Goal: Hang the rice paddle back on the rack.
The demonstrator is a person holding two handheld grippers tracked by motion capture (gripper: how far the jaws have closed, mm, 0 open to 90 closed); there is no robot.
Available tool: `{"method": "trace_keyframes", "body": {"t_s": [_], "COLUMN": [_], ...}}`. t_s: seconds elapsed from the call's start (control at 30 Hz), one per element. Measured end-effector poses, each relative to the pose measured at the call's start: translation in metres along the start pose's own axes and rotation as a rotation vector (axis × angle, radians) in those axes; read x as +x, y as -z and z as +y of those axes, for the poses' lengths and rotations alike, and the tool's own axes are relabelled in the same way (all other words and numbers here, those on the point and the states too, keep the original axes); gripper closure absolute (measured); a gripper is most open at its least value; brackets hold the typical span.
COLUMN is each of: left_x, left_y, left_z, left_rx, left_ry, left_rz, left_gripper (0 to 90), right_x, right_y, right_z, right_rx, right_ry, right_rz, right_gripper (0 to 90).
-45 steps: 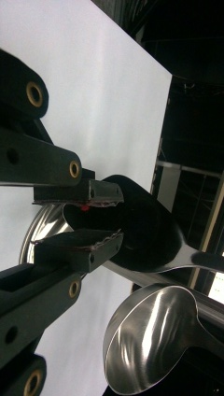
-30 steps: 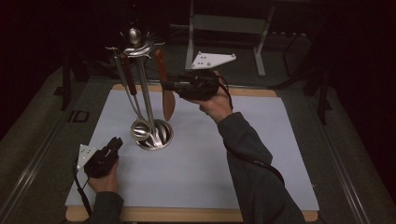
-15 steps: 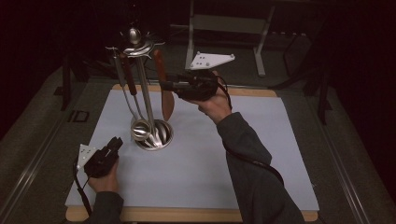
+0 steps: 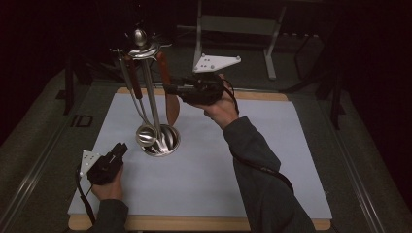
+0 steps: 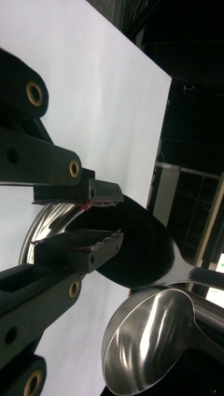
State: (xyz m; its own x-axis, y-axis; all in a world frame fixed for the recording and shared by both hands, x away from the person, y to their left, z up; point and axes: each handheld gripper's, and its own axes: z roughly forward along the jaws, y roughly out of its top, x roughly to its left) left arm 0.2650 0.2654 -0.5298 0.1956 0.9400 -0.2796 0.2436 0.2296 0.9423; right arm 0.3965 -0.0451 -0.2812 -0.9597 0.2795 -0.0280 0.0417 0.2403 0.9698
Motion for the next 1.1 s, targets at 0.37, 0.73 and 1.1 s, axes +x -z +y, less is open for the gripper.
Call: {"method": "trace_keyframes", "body": {"t_s": [0.37,0.73,1.1], "left_x": [0.000,0.000,0.000], "left_y": [0.000,0.000,0.000], "left_z": [0.000,0.000,0.000], "left_rx": [0.000,0.001,0.001], "left_ry": [0.001,0.002,0.003], "left_rz": [0.000,-0.001,-0.002], "left_gripper": [75.3,75.3,75.1], "right_x": [0.002,0.005,0.004], "right_y": [-0.005,-0.013,-0.018], "right_z": [0.002,0.002,0.000], "right_rx": [0.005,0.033,0.053], "right_ry": [-0.003,0.008,0.011], "right_rz": [-0.013,-0.055,-0.072], "right_gripper": [65.8,65.7,64.0]}}
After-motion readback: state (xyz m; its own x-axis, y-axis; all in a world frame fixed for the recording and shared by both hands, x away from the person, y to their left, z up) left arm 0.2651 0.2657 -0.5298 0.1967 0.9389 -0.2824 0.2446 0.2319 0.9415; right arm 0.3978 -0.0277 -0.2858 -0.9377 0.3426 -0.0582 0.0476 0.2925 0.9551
